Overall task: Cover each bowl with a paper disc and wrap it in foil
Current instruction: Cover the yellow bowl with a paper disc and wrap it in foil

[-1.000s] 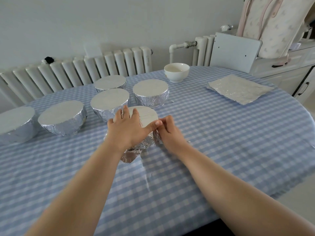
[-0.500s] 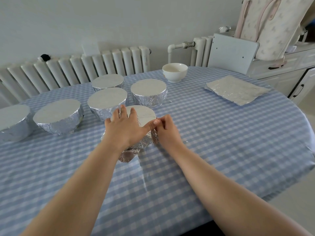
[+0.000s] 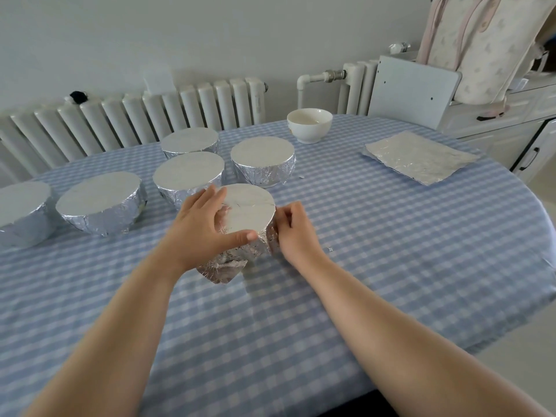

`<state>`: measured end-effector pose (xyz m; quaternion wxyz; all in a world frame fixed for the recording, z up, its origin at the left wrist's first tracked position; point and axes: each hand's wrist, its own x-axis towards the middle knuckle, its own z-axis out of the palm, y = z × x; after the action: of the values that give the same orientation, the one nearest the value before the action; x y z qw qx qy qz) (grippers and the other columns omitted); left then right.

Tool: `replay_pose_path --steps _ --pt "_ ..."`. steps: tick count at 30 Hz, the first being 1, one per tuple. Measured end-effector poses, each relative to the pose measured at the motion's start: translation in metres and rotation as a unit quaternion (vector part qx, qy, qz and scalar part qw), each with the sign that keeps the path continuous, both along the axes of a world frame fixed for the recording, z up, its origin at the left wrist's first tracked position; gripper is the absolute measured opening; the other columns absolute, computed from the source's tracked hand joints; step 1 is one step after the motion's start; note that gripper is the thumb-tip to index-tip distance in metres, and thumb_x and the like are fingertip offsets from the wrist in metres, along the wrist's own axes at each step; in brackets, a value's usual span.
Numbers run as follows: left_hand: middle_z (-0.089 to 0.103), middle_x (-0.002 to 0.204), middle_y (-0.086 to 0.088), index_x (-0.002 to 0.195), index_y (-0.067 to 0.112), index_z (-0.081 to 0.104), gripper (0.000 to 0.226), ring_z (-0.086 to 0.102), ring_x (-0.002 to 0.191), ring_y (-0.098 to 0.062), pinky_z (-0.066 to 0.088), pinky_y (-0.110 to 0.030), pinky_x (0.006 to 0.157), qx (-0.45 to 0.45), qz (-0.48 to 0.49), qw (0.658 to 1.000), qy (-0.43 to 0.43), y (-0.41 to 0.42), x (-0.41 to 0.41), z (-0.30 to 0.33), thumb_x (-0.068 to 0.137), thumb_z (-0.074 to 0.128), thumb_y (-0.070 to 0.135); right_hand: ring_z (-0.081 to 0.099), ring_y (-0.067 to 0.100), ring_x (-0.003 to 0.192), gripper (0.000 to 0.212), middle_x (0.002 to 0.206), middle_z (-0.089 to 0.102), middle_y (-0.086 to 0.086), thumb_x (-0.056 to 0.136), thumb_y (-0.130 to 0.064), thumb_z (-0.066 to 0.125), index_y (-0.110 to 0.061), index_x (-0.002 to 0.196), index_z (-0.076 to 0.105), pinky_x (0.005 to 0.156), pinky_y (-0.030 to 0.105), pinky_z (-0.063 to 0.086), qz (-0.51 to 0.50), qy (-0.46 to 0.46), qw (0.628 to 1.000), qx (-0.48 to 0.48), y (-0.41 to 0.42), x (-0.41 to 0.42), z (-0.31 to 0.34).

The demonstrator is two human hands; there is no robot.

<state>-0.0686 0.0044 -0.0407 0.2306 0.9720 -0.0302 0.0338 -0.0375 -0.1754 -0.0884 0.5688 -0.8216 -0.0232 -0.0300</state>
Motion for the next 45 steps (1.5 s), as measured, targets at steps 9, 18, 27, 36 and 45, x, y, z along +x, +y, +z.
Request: replay_pose_path --steps 9,18,27,36,45 --pt "0.027 0.155 -0.007 0.146 0.015 0.034 0.13 0.021 0.14 -0.032 0.025 -0.043 0.113 -0.032 0.121 0.992 -0.016 -0.032 -0.013 -0.002 0.045 0.042 0.095 0.049 0.008 0.066 0.011 0.074 0.053 -0.007 0.103 -0.019 0.045 -0.012 0.096 0.049 0.057 0.018 0.038 0.095 0.001 0.995 -0.037 -0.01 0.033 0.011" --pt "0.009 0.164 -0.004 0.153 0.02 0.024 0.128 0.019 0.144 -0.031 0.025 -0.042 0.115 -0.053 0.147 0.984 -0.086 -0.027 -0.023 -0.015 0.051 0.042 0.093 0.05 0.005 0.064 0.015 0.076 0.057 -0.004 0.101 -0.017 0.051 -0.018 0.086 0.051 0.059 0.022 0.037 0.097 0.005 0.995 0.013 -0.005 0.042 0.004" --pt "0.013 0.162 -0.003 0.147 0.022 0.038 0.113 0.025 0.145 -0.018 0.03 -0.032 0.113 -0.179 0.172 0.957 -0.148 -0.031 -0.024 -0.032 0.052 0.061 0.081 0.066 0.025 0.076 0.029 0.094 0.073 0.011 0.095 -0.003 0.041 -0.029 0.087 0.054 0.068 0.036 0.052 0.055 0.022 0.996 0.059 0.005 0.037 0.003" --pt "0.023 0.158 -0.005 0.145 0.02 0.039 0.117 0.025 0.144 -0.019 0.031 -0.036 0.114 -0.209 0.163 0.951 -0.16 -0.03 -0.025 -0.035 0.049 0.058 0.083 0.063 0.005 0.077 0.027 0.089 0.068 -0.002 0.091 0.005 0.046 -0.017 0.095 0.062 0.069 0.013 0.048 0.047 -0.012 0.997 0.064 0.007 0.034 0.006" --pt "0.025 0.157 -0.005 0.144 0.019 0.04 0.112 0.026 0.144 -0.017 0.026 -0.024 0.109 -0.225 0.153 0.947 -0.171 -0.031 -0.025 -0.036 0.052 0.062 0.079 0.055 -0.011 0.049 0.018 0.069 0.062 -0.012 0.091 -0.002 0.061 -0.018 0.083 0.064 0.05 0.008 0.041 0.022 0.007 0.996 0.084 0.007 0.035 0.003"
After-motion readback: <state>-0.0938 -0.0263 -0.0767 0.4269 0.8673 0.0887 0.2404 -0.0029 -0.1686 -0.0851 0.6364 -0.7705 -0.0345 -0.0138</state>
